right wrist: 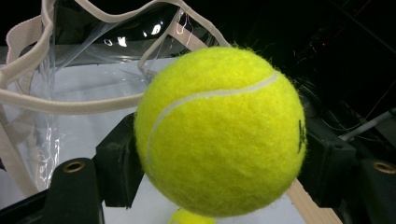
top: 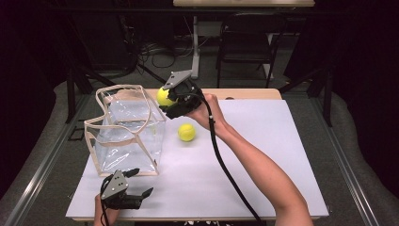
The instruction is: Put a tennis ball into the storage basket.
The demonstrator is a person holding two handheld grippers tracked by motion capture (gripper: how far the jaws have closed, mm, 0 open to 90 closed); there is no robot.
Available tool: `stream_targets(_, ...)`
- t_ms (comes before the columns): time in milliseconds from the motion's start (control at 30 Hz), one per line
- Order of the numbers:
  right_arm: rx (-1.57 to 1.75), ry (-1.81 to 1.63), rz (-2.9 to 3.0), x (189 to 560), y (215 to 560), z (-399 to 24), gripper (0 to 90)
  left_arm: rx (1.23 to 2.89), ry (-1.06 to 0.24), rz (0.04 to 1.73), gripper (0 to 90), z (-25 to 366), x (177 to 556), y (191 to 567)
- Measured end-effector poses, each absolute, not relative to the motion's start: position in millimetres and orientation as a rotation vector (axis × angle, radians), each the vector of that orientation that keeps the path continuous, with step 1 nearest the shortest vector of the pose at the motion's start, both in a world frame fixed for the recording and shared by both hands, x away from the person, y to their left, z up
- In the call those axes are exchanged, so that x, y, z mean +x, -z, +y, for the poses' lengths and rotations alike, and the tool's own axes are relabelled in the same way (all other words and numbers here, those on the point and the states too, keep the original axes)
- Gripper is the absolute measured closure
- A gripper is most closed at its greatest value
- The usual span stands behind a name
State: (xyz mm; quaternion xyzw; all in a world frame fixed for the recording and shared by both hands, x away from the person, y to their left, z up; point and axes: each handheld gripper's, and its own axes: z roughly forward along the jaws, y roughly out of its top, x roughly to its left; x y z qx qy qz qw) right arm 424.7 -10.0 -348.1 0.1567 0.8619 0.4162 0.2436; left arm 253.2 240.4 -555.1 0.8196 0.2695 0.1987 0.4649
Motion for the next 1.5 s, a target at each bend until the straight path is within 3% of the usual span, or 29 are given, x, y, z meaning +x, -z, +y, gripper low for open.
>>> stream_targets(1500,0.393,-1.155,2.35,433.7,330.9,25.7,26.6,2.012,-0.493,0.659,15.9,241.2,252.8,554.7)
